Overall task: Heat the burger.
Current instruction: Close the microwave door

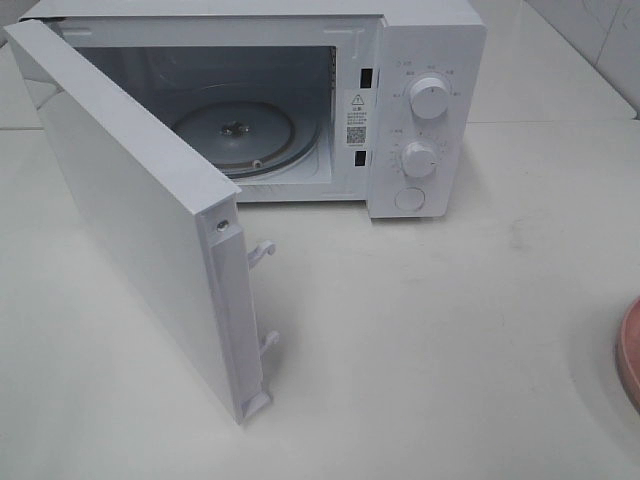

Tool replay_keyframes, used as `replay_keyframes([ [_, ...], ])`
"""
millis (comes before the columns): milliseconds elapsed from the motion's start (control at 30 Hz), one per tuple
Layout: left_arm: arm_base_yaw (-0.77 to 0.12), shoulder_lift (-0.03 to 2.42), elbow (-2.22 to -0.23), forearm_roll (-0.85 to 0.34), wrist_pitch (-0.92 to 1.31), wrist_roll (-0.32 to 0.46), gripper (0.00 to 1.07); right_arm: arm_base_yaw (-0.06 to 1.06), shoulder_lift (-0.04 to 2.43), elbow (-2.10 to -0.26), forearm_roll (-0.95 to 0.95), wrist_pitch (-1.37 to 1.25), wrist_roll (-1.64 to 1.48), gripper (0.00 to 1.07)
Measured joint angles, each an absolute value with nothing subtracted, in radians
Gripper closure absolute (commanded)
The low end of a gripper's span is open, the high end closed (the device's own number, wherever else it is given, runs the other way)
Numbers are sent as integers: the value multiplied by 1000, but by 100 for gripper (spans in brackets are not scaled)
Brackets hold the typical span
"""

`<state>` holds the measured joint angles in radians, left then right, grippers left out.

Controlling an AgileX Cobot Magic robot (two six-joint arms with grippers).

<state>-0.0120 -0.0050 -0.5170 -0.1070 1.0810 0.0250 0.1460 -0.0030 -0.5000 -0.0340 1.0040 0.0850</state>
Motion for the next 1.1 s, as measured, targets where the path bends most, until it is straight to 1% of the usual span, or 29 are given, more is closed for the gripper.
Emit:
replay_keyframes([
  [1100,-12,-5,-517,-107,1081,25,7,146,-3,-500,-34,1004,85,32],
])
